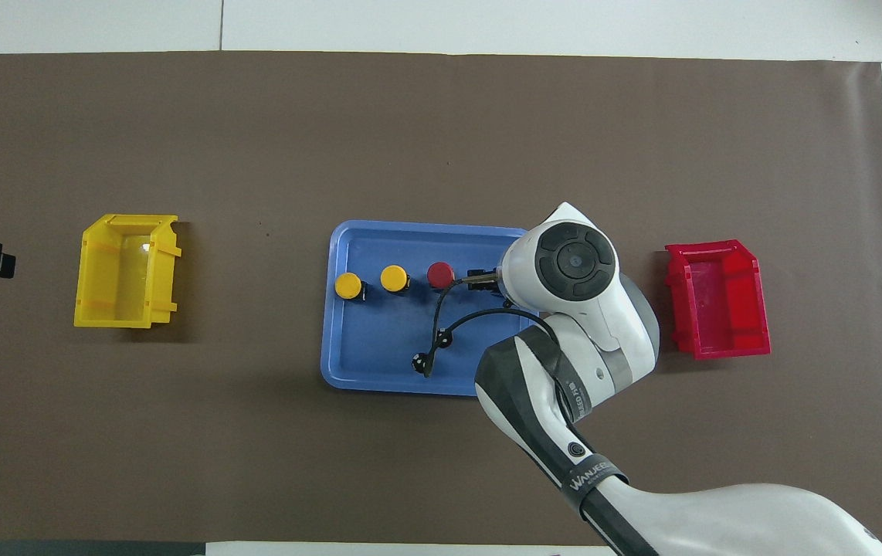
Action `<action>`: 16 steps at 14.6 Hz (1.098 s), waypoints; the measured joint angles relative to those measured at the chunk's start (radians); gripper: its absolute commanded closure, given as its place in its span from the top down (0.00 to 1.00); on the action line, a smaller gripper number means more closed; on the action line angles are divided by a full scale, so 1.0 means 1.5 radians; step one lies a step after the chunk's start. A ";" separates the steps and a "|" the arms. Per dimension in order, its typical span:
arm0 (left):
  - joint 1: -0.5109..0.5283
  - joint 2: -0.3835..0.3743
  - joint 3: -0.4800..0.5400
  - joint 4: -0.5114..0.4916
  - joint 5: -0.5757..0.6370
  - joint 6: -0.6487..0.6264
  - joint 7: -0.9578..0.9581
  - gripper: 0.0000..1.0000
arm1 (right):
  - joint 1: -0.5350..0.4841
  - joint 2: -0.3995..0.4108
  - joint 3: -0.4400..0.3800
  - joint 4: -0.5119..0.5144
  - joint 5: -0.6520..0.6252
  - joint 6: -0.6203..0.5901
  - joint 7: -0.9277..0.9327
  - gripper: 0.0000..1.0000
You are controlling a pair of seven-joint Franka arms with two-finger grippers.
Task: Sort red and yellow buttons by color
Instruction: 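Carry the red button into the red bin while the left gripper reaches the tray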
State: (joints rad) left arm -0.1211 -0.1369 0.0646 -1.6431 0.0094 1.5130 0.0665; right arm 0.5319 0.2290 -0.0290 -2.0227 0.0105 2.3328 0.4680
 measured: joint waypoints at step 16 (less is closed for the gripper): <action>-0.266 0.166 -0.026 -0.204 -0.012 0.428 -0.380 0.91 | -0.319 -0.285 -0.019 -0.080 0.001 -0.269 -0.421 0.19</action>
State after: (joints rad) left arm -0.5200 0.1120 0.0258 -1.9491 -0.0084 2.1547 -0.5042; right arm 0.0529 -0.1986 -0.0576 -2.1430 0.0126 1.9299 -0.1633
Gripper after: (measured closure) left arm 0.075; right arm 0.590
